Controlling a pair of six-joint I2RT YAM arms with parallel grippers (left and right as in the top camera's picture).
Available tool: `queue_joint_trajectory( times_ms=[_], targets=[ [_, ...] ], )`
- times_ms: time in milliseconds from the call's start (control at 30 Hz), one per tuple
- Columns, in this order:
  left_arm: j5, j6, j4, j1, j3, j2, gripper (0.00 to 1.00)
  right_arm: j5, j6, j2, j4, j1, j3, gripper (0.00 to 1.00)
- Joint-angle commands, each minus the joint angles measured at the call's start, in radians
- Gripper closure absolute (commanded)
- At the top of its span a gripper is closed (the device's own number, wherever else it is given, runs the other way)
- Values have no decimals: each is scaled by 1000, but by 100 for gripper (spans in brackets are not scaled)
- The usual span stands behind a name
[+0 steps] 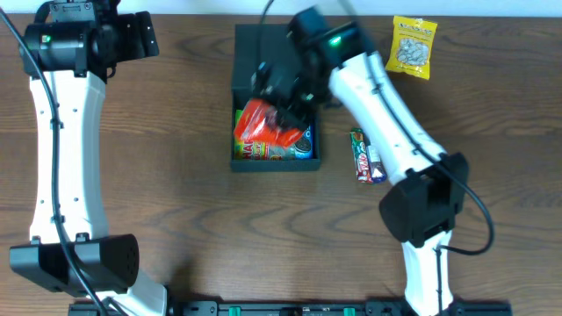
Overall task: Pack container
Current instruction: 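Place the red candy bag into the box and release it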
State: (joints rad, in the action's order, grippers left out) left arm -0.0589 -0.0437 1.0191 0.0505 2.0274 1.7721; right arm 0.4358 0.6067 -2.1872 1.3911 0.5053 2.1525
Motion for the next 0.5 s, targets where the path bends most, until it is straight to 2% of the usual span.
queue_joint_trajectory(
  times_ms=[0,267,433,467],
  targets=[
    [8,19,3,2,30,-22,5,27,69,-8,-56,32,-84,99],
    [8,19,5,2,30,-22,5,-21,-66,-8,-310,46,-287,99],
    [8,19,5,2,30,-22,5,-21,-68,-8,-333,49,-336,99],
    [8,19,5,2,30,-22,5,-21,-68,-8,-332,49,-336,96]
  ],
)
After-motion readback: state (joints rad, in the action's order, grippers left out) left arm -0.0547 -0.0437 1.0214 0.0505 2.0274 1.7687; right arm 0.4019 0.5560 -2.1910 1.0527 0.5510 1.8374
